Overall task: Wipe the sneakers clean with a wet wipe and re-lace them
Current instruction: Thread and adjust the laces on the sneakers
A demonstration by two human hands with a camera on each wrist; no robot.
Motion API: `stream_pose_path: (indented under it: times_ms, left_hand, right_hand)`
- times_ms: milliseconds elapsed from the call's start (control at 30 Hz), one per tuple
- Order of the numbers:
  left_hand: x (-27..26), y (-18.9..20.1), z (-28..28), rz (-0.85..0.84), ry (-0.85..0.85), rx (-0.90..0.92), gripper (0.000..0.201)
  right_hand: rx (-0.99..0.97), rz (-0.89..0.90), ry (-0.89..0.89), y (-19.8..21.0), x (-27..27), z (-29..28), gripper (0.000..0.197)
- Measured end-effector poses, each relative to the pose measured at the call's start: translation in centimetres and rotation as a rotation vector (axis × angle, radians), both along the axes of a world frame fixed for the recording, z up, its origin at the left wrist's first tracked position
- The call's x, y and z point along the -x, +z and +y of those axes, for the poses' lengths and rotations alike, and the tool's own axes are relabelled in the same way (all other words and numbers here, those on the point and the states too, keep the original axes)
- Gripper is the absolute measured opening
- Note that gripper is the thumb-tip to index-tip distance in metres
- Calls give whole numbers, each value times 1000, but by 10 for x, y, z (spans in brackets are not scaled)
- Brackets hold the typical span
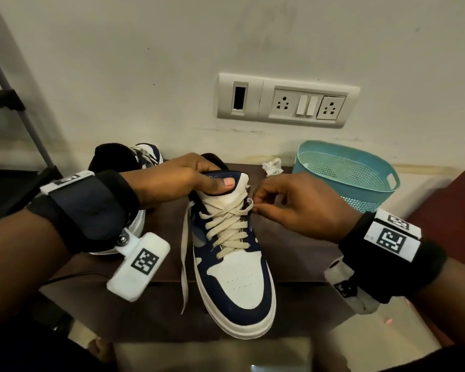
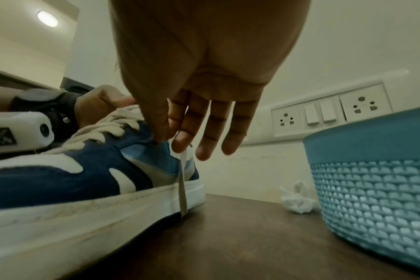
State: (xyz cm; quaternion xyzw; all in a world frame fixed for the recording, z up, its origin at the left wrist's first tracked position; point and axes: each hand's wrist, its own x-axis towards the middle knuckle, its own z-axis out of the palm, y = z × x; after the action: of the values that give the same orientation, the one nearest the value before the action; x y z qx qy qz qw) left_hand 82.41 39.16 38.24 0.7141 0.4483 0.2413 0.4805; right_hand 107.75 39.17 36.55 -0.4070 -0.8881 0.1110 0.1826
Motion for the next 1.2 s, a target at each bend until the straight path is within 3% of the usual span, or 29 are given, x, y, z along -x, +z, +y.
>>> stream_pose_path:
  times_ms: [133,233,300,400,567,700,933,1033,1200]
  left_hand:
    - [0,-1,-5,-20,46,-5,38]
    - [-2,-2,-9,-37,104,-21,42]
    - [-4,-2,-10,-39,130,-33,43]
    - [-7,-4,-10,-22,164,-52,41]
    - [-10,-4,-11,-18,173,-52,61]
    - [-13,-3,-11,0,181,-58,51]
    - [-19,-5,-13,75,191,-113,44]
    - [-16,-4,-14,65,187,-102,51]
    - [-8,-6,-15,-34,193,-44,56]
  right_hand:
    - [-80,133,-151,6,2,2,13]
    - [53,203,-4,13,2,-7,6]
    - [76,124,94,11,3,-18,12]
    - [34,71,88,5,5,-23,16]
    - [-147,-75,113,5,10,-24,16]
    - [-226,-221,125,6,17,-29,15]
    - [179,187,-6,7,19,-24,6]
    - [277,341,19,4,19,-25,4]
    - [285,348,84,1,4,-16,11]
